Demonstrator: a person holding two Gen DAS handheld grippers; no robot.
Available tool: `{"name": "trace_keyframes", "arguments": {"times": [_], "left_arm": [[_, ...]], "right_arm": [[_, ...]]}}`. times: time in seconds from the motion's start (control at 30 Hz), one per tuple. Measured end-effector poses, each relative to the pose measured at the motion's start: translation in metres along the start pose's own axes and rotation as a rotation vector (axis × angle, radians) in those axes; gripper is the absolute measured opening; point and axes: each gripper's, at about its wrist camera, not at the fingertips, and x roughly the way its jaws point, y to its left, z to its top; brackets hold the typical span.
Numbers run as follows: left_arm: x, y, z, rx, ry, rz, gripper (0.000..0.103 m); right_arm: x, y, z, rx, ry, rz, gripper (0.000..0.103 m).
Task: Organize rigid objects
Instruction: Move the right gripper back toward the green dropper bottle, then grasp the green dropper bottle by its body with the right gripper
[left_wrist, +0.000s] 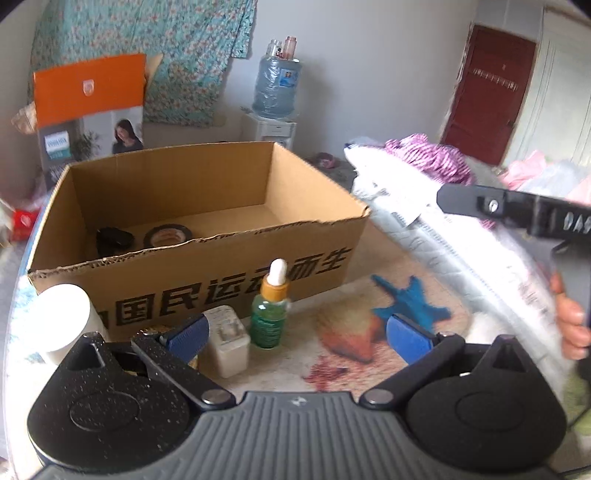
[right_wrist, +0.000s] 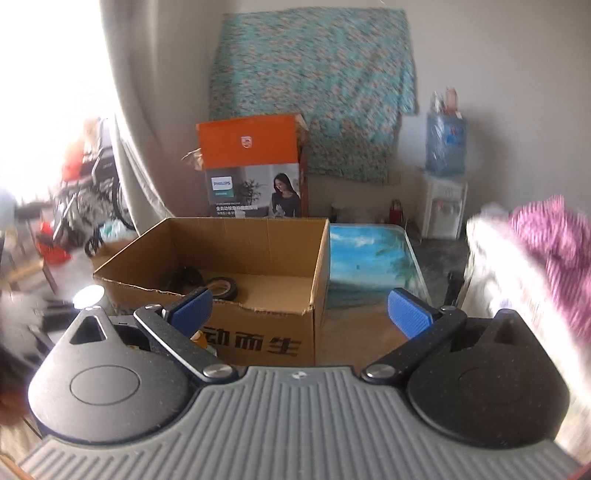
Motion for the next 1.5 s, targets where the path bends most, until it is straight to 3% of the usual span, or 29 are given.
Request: {"name": "trace_keyframes", "arguments": {"times": [0.17, 0.3, 0.43, 0.53, 0.67, 0.77, 0.9, 1.0, 1.2, 1.5], "left_arm": [[0.012, -0.016, -0.007, 0.097, -0.042, 0.097, 0.103], [0.019, -0.026, -0.010, 0.177, -0.101, 0.137, 0.102], [0.032, -0.029, -0.010, 0.214, -0.122, 0.176, 0.091], [0.042, -0.027, -0.007, 0.215, -0.113, 0.177, 0.072], [0.048, -0.021, -0.004, 0.190, -0.099, 0.156, 0.064], [0.050, -0.016, -0.003, 0.161, -0.092, 0.139, 0.057], [0.056, -0.006, 0.001, 0.107, -0.060, 0.119, 0.037], [0.059, 0.001, 0.002, 0.058, -0.048, 0.098, 0.032], [0.056, 0.013, 0.005, -0.045, -0.042, 0.031, 0.029], [0.053, -0.014, -0.002, -0.040, -0.029, -0.073, 0.030]], "right_arm": [[0.028, -0.003, -0.016, 0.145, 0.052, 0.100, 0.102], [0.052, 0.008, -0.020, 0.182, 0.072, 0.138, 0.101], [0.075, 0.026, -0.019, 0.170, 0.097, 0.208, 0.093], [0.094, 0.039, -0.020, 0.157, 0.134, 0.234, 0.075], [0.113, 0.050, -0.021, 0.144, 0.182, 0.254, 0.049], [0.123, 0.055, -0.023, 0.119, 0.202, 0.256, 0.039], [0.134, 0.056, -0.025, 0.127, 0.223, 0.270, 0.024], [0.137, 0.056, -0.025, 0.140, 0.226, 0.297, 0.013], [0.130, 0.052, -0.025, 0.125, 0.228, 0.295, 0.011], [0.095, 0.029, -0.031, 0.138, 0.248, 0.244, 0.011]]}}
